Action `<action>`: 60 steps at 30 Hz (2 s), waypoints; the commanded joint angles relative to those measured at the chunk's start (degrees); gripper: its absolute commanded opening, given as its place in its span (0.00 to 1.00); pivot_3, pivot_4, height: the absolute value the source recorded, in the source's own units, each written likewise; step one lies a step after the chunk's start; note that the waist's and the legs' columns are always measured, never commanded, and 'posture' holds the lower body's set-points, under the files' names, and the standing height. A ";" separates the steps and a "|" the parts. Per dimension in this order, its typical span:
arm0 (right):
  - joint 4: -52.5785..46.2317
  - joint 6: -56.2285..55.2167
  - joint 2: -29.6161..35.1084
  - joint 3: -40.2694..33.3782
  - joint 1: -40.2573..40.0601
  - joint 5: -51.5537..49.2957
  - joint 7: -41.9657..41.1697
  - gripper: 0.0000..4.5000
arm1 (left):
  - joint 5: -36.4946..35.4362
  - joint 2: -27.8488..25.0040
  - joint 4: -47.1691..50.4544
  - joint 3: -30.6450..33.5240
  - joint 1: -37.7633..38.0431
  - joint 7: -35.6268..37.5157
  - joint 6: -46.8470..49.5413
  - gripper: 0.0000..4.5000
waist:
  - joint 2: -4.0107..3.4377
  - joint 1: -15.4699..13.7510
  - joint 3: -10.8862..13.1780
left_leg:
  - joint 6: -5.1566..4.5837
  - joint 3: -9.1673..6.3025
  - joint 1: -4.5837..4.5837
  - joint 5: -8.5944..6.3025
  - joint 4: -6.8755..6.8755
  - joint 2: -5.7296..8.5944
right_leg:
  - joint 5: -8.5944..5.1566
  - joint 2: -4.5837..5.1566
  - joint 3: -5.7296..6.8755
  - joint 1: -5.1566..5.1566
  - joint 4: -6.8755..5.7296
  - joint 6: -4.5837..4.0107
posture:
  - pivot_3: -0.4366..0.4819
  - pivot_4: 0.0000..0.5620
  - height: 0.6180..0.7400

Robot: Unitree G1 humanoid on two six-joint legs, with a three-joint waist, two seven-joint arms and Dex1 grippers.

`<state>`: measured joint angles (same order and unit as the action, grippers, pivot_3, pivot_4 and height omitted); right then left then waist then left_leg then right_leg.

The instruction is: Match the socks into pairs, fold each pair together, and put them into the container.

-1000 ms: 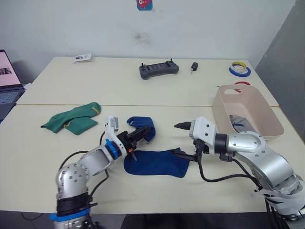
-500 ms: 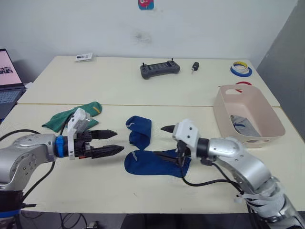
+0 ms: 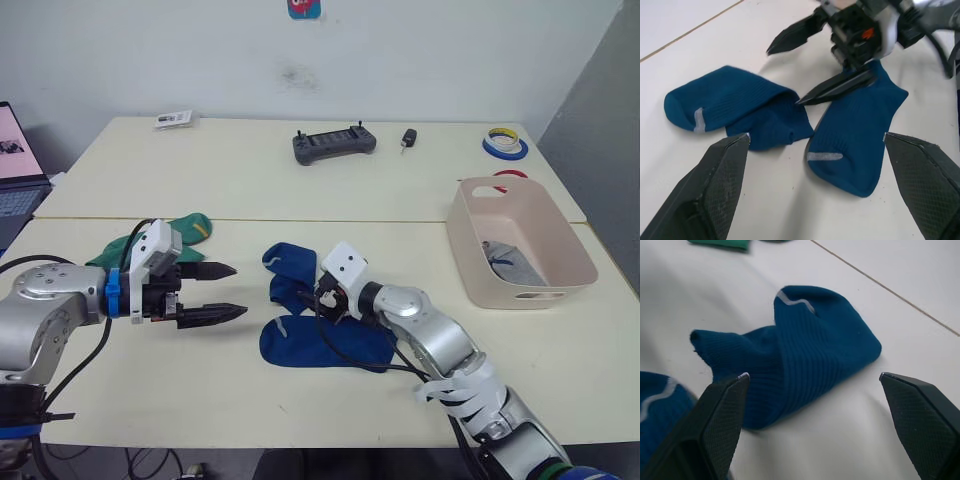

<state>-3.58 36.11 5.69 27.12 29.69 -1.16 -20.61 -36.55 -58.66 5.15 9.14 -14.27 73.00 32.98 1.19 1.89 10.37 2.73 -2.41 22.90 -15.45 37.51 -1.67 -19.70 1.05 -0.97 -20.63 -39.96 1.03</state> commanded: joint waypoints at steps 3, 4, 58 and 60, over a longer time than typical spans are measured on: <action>0.50 -3.75 -2.14 -1.17 0.25 1.55 1.38 0.71 | 0.68 0.19 1.75 0.47 -1.28 -0.11 -0.63 1.00 | 0.00 0.02 0.00 | 0.00 0.00 0.00 0.00 0.00 0.00 | 0.00 0.00 0.00 -0.01 0.00 0.00 | 0.48 0.27 1.00; 0.56 -3.88 -2.26 -1.39 0.21 1.54 1.19 0.64 | 0.93 0.22 1.72 0.43 -1.30 -0.07 -0.81 1.00 | 0.00 0.03 0.00 | 0.00 0.00 0.01 0.00 0.00 -0.01 | 0.00 0.00 0.00 -0.01 0.00 0.00 | 0.48 0.27 1.00; -0.95 -1.78 9.14 -6.00 5.94 -3.70 -21.94 0.00 | 11.39 3.94 -1.57 -0.10 0.82 -0.45 -18.35 1.00 | -0.01 0.00 0.00 | -0.01 0.08 0.00 0.00 -0.02 -0.02 | 0.01 -0.02 0.03 -0.06 -0.04 -0.01 | 0.48 0.27 1.00; -0.10 -2.47 11.86 -5.31 7.73 -4.34 -26.06 0.00 | 11.47 3.90 -1.55 -0.19 1.13 0.02 -18.93 1.00 | 0.00 0.00 0.00 | -0.02 0.08 0.00 0.00 -0.01 -0.02 | 0.01 -0.01 0.03 -0.05 -0.04 -0.01 | 0.48 0.27 1.00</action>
<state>-1.77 34.37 17.01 21.66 36.20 -4.21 -43.25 -25.22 -54.72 2.85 8.43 -13.18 72.35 15.33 1.18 1.88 10.37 2.71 -2.35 22.90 -15.46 37.49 -1.71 -19.69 1.03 -0.93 -20.68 -40.00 1.02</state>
